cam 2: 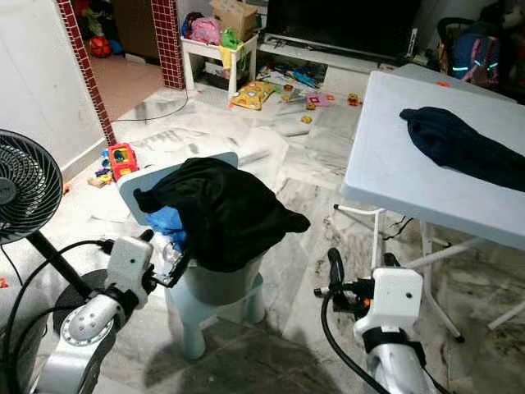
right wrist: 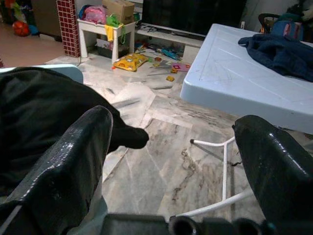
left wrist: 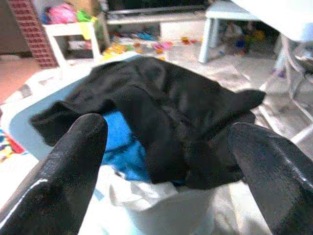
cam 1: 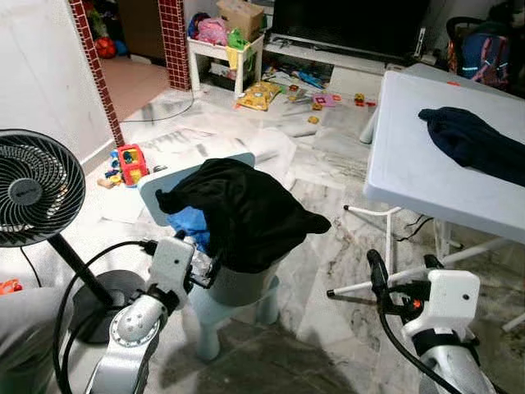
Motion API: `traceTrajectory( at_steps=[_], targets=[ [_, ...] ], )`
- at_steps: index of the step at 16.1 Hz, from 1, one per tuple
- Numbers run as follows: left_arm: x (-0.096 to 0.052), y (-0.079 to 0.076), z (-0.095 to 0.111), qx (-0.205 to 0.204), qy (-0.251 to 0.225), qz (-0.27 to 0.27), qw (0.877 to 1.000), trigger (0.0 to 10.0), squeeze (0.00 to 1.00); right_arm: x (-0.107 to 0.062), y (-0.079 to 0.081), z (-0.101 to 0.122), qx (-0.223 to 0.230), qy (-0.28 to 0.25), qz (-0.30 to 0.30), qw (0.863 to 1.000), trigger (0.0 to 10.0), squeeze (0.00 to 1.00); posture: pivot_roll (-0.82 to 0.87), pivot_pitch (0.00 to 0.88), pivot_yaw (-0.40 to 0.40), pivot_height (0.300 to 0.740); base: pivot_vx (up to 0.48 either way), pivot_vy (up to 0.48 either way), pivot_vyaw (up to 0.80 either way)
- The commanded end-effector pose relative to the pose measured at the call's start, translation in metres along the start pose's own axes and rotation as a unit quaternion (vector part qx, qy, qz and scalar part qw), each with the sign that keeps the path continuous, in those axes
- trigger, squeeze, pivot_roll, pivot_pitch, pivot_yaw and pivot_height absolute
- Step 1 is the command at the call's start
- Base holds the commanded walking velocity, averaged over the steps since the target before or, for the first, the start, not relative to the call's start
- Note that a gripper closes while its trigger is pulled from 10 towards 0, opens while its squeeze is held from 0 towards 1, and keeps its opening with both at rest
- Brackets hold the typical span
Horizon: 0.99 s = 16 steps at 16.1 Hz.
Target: Hang hanger
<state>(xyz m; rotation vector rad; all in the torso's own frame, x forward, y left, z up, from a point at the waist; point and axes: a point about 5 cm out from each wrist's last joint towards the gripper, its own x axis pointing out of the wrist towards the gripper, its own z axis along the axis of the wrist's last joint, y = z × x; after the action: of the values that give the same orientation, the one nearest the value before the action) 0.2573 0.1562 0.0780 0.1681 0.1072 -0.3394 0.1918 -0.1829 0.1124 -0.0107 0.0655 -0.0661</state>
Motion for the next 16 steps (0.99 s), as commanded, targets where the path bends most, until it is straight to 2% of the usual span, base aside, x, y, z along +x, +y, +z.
traceTrajectory(
  at_steps=[1, 5, 8, 16],
  targets=[
    [0.002, 0.003, 0.009, 0.002, -0.014, 0.012, 1.0, 10.0, 0.0, 0.001, -0.003, 0.0, -0.002, -0.003, -0.009, 1.0, 10.0, 0.0, 0.08, 0.0, -0.087, 0.74, 0.0, 0.0, 0.48],
    [0.001, -0.003, 0.008, -0.004, -0.008, -0.005, 1.0, 10.0, 0.0, 0.006, -0.003, 0.003, -0.004, -0.01, -0.008, 1.0, 10.0, 0.0, 0.08, 0.0, -0.084, 0.74, 0.0, 0.0, 0.63],
    [0.0, -0.004, 0.006, -0.011, -0.003, -0.005, 1.0, 10.0, 0.0, 0.002, -0.004, 0.001, -0.007, -0.007, -0.008, 1.0, 10.0, 0.0, 0.07, 0.0, -0.082, 0.74, 0.0, 0.0, 0.62],
    [0.003, -0.008, 0.006, -0.014, 0.001, -0.019, 1.0, 10.0, 0.0, 0.0, -0.004, 0.002, -0.003, -0.007, -0.012, 1.0, 10.0, 0.0, 0.05, 0.0, -0.072, 0.74, 0.305, 0.0, 0.0]
  ],
)
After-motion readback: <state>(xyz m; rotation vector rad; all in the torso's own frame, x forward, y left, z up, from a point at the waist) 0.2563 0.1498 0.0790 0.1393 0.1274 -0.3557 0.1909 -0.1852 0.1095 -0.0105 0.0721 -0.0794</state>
